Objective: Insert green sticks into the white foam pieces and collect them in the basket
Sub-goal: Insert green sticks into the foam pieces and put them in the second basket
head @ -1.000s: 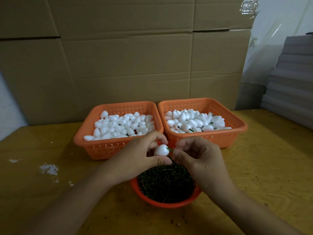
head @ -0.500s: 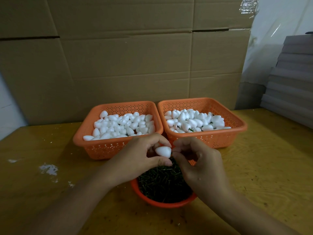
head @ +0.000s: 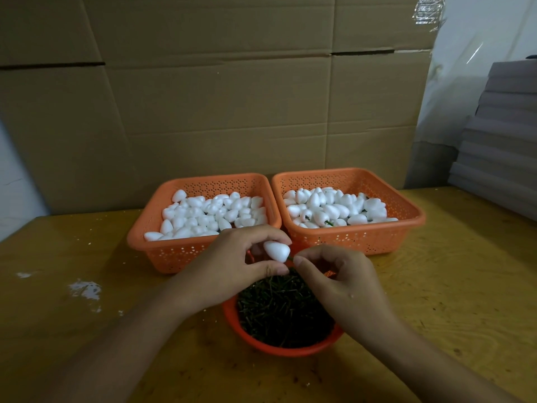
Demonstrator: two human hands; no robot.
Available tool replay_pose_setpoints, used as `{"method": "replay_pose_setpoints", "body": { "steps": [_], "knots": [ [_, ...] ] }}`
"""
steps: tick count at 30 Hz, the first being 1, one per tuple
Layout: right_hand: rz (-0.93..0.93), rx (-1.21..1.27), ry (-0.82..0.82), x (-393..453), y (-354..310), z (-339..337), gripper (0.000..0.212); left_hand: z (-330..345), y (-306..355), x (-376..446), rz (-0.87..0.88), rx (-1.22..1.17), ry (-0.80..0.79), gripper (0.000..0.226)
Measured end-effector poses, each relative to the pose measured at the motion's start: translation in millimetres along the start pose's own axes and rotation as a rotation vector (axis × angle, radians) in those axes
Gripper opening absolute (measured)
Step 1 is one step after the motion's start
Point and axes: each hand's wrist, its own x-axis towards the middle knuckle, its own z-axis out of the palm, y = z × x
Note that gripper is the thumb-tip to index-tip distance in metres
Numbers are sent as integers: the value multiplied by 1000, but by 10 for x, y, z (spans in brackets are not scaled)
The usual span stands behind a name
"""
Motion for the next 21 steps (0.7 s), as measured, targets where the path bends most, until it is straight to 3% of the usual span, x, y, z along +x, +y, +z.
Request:
{"method": "replay_pose_setpoints", "body": {
  "steps": [8, 12, 17, 21],
  "knots": [
    [42, -22, -38, -9, 11, 5, 13, 19, 7, -4, 2, 18, -15, 42],
    [52, 0, 18, -12, -18, -14, 10, 0, 26, 5, -34, -152, -6, 51],
    [245, 388, -27, -28, -101, -9, 15, 16, 116, 29, -34, -428, 68, 37],
    [239, 421, -39, -22, -140, -39, 10, 21, 182, 27, -12, -495, 111, 33]
  ]
}}
